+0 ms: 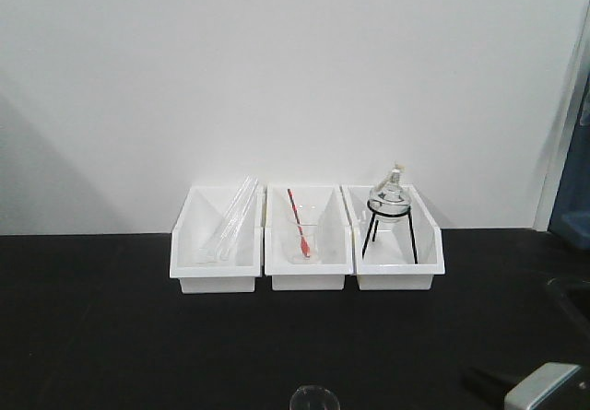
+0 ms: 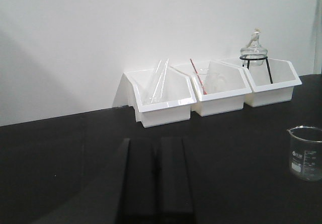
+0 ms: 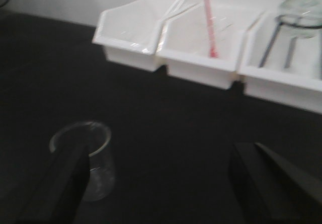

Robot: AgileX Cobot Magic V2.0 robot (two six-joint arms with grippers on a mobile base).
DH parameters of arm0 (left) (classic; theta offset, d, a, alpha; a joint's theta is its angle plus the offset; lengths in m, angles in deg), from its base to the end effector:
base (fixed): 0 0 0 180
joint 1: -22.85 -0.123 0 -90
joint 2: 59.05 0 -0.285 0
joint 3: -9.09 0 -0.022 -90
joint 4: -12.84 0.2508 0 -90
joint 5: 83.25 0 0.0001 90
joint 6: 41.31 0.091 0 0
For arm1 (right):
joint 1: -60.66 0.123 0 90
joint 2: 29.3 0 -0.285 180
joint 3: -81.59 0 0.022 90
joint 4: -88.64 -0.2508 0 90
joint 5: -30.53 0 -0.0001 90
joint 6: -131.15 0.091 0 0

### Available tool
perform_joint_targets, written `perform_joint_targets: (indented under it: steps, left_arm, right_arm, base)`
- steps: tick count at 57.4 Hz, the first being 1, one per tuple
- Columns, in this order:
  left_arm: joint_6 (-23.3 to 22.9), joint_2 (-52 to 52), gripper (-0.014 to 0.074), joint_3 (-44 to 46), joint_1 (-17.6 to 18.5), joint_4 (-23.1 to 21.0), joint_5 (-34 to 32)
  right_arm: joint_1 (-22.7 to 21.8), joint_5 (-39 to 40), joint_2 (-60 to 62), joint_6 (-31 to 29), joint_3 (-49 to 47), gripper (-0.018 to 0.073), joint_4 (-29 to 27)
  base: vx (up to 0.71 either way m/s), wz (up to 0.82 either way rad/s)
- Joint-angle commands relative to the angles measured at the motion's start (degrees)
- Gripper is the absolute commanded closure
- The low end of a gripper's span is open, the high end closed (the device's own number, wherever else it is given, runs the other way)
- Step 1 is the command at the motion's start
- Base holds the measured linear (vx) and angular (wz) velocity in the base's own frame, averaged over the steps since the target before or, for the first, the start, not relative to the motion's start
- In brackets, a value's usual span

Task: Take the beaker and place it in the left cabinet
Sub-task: 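Close the right gripper around the glass beaker and lift it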

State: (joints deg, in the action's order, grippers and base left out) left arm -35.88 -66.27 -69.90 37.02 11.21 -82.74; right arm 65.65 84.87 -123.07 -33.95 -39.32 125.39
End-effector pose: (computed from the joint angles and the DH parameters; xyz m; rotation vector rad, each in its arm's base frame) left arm 0.0552 -0.0140 0.2025 0.2369 1.4966 -0.1452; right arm 0.2249 0.0640 0.1740 -0.5643 1.7240 0.4177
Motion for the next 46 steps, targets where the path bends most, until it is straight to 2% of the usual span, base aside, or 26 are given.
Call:
perform_joint_targets:
  steps: [1,8,14,29,46]
  left_arm:
    - [-0.19,1.03,0.0596,-0.94,0.32,-0.47,-4.81]
    - [-0.19,1.03,0.0596,-0.94,0.32,-0.47,-4.81]
    - [-0.19,1.03,0.0596,-0.94,0.32,-0.47,-4.81]
    - [-0.19,1.03,0.0596,-0.94,0.32,-0.47,-4.81]
    - [-0.19,1.03,0.0596,-0.94,0.32,-0.47,-4.81]
  right_arm:
    - [-0.2,15.61,-6.19,-0.34,-1.09,-0.0032,2.68]
    - [-0.2,22.87,-14.62,-0.85,-1.71,-0.0032,3.14]
    - [1.0,22.8,-19.95,-1.42,-4.01,-0.0032,4.75]
    - [7.2,22.74,-28.02,-3.29,-11.45,-0.0032,3.5]
    - [12.6,22.74,-34.93,-3.47,-21.32,-0.0032,-3.66]
  base:
    - [0.0,0.0]
    - [0.0,0.0]
    - [0.0,0.0]
    - [0.0,0.0]
    - [0.0,0.0]
